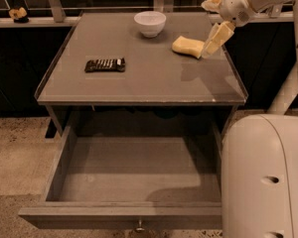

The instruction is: Place sponge into top drawer

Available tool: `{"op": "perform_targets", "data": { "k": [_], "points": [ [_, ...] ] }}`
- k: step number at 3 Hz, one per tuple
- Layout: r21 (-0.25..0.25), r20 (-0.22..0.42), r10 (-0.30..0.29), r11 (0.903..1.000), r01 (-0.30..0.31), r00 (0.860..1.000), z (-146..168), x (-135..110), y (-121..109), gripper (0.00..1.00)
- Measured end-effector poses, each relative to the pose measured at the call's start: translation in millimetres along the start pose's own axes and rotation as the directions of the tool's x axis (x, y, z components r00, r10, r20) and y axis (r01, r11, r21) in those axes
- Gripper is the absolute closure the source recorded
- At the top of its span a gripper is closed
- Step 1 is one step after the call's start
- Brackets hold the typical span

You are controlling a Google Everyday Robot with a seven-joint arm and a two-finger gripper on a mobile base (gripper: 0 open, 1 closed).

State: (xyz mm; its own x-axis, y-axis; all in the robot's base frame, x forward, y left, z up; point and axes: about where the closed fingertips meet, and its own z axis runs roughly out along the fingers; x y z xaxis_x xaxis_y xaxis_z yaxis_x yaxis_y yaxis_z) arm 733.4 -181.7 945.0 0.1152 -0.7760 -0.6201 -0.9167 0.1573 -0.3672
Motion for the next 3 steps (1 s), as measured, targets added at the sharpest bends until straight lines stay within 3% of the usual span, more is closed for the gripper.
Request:
{"op": "perform_targets", "data": {
  "k": [1,3],
  "points": [
    [-0.001,-0.001,0.0,1.0,0.0,1.0,0.5,0.3,0.1,0.0],
    [-0.002,-0.013,-0.047,0.9989,0.047,0.999,47.9,-9.2,-15.9,0.0]
  ]
}}
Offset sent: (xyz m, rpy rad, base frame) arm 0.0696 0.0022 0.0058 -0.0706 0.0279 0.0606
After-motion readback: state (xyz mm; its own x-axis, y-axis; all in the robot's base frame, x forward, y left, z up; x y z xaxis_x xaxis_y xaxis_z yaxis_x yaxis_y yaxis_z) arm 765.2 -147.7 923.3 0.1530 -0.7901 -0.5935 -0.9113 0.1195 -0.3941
